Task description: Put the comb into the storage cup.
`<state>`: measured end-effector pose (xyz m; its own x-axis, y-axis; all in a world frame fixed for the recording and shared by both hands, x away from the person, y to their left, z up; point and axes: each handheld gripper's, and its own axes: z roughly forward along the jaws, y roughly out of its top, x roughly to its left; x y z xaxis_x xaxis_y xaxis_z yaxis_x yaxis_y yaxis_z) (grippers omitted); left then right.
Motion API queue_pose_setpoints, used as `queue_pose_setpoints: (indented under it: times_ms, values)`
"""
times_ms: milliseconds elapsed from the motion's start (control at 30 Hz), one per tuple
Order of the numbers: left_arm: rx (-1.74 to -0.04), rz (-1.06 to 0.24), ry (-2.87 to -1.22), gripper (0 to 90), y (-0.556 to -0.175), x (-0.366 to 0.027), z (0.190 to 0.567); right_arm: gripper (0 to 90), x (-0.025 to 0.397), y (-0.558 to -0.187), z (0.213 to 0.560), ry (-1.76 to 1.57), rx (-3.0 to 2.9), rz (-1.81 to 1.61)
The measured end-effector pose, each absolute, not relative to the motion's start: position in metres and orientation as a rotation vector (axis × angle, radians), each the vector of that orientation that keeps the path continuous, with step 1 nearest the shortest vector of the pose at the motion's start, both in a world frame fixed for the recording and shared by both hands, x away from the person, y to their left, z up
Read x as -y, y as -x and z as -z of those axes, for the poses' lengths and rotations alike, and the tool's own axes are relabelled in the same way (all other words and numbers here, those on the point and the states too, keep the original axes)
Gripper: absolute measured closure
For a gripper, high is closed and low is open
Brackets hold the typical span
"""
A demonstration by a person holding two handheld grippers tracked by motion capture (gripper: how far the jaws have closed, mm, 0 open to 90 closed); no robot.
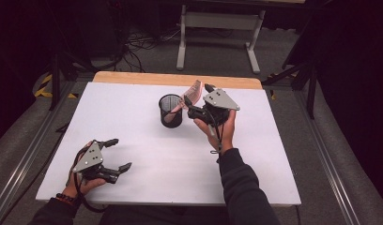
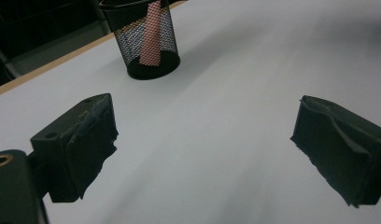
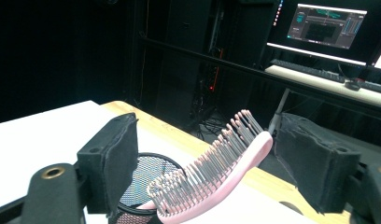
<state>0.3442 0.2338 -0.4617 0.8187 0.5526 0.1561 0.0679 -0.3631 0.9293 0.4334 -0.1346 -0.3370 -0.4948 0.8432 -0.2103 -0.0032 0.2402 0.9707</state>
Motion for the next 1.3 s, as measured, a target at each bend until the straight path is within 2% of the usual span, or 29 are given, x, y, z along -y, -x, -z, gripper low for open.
queue_pose_setpoints:
  times_ms: [567,1300]
  values:
    - [-0.470,-0.539,-1.890,7.1,-0.345,-0.234,0.462,16.2,0.144,-0.420,0.326,-0.755,-1.750,-1.294]
    - [-0.473,-0.542,-1.898,6.9,-0.346,-0.233,0.462,16.2,0.147,-0.388,0.317,-0.647,-1.802,-1.302]
